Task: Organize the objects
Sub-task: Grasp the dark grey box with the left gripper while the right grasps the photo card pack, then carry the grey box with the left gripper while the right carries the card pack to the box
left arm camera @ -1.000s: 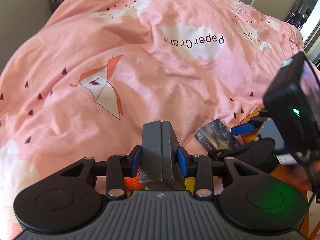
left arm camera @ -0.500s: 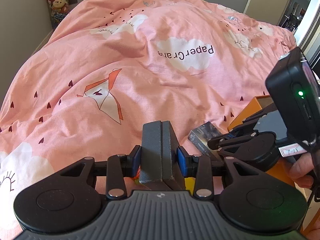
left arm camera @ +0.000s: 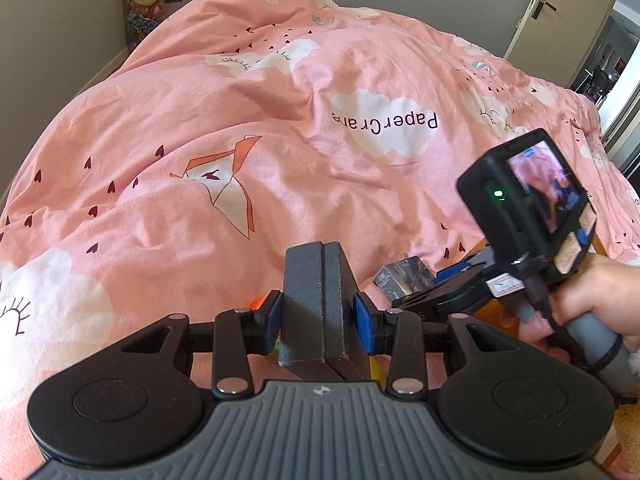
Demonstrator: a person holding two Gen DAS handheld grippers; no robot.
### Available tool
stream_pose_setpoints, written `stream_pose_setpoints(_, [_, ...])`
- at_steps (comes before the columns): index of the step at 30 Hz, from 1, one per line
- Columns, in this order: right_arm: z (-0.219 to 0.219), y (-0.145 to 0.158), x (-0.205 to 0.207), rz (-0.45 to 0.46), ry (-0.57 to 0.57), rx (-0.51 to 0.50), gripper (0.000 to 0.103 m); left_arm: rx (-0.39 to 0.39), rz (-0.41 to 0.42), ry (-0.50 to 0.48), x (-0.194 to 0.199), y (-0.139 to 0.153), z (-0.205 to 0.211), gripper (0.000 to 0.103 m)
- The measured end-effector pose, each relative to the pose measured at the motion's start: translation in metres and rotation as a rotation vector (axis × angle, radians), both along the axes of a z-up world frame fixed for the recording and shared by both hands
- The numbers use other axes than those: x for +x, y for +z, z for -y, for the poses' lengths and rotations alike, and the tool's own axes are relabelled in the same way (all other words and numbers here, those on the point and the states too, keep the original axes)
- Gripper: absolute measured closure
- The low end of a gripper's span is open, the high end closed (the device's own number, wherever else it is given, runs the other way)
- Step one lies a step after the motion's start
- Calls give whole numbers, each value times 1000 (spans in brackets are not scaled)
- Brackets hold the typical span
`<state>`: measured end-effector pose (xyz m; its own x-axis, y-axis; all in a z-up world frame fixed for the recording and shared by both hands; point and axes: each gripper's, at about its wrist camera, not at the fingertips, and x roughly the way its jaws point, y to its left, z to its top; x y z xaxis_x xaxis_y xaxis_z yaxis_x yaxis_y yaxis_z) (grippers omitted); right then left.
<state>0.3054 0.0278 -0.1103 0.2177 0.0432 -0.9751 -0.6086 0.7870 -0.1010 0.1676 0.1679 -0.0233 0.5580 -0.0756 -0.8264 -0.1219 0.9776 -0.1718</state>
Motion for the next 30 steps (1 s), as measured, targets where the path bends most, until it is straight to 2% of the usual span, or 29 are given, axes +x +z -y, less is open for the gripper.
stream_pose_setpoints(10, [-4, -14, 11, -37, -20, -20, 38, -29, -12, -1, -3, -8, -2, 60])
stream_pose_setpoints(13, [-1, -12, 11, -34, -47, -7, 43, -32, -11, 0, -6, -7, -3, 60])
stream_pose_setpoints(18, [8, 1, -6, -37, -16, 55, 43, -42, -3, 9, -14, -4, -3, 60])
stream_pose_setpoints(19, [10, 5, -12, -42, 0, 77, 66, -47, 0, 11, -15, -3, -2, 60])
stream_pose_setpoints(20, [11, 11, -18, -12, 2, 70, 69, -52, 2, 15, -18, -2, -2, 60])
stream_pose_setpoints(22, [13, 26, -32, 24, 42, 98, 71, -59, 7, 27, -22, 0, 0, 60])
stream_pose_setpoints(30, [37, 58, -83, -43, 42, 292, 77, -82, 3, 88, -57, 7, 12, 60])
